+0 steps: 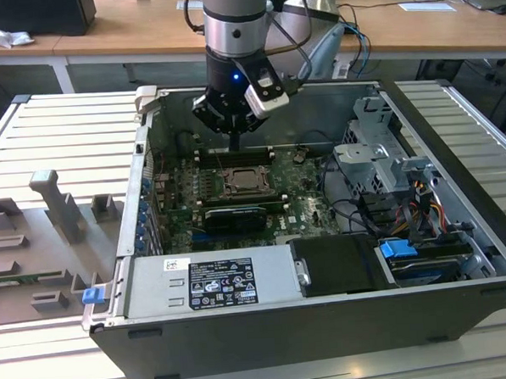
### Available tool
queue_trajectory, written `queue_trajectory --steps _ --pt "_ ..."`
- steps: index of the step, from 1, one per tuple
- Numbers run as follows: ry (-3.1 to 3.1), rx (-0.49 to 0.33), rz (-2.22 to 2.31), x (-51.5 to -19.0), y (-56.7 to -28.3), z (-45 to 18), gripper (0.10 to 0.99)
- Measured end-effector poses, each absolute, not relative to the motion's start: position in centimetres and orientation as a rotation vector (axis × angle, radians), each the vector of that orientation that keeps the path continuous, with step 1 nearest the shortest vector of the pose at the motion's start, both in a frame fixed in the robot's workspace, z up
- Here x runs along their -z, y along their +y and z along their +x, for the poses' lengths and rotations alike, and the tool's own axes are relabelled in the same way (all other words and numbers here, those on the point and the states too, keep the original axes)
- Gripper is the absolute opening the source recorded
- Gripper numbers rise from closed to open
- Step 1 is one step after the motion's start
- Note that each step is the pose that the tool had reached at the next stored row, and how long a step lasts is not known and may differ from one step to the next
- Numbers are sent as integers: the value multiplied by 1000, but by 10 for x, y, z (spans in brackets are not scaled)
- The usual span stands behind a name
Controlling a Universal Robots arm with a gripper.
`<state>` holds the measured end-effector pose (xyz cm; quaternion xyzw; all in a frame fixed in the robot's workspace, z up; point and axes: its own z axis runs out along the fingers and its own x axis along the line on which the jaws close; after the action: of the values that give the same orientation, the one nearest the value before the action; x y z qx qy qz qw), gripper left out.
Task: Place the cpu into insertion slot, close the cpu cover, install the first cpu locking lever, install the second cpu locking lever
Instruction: 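Install the first cpu locking lever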
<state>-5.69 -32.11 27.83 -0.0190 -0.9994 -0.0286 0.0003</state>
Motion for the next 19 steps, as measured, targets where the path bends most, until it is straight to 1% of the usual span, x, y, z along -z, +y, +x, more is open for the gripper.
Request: queue_trajectory --steps 13,19 --pt "-3139 90 -55 -270 -320 -98 106" --pt "-3139 90 -54 -263 -302 -103 106"
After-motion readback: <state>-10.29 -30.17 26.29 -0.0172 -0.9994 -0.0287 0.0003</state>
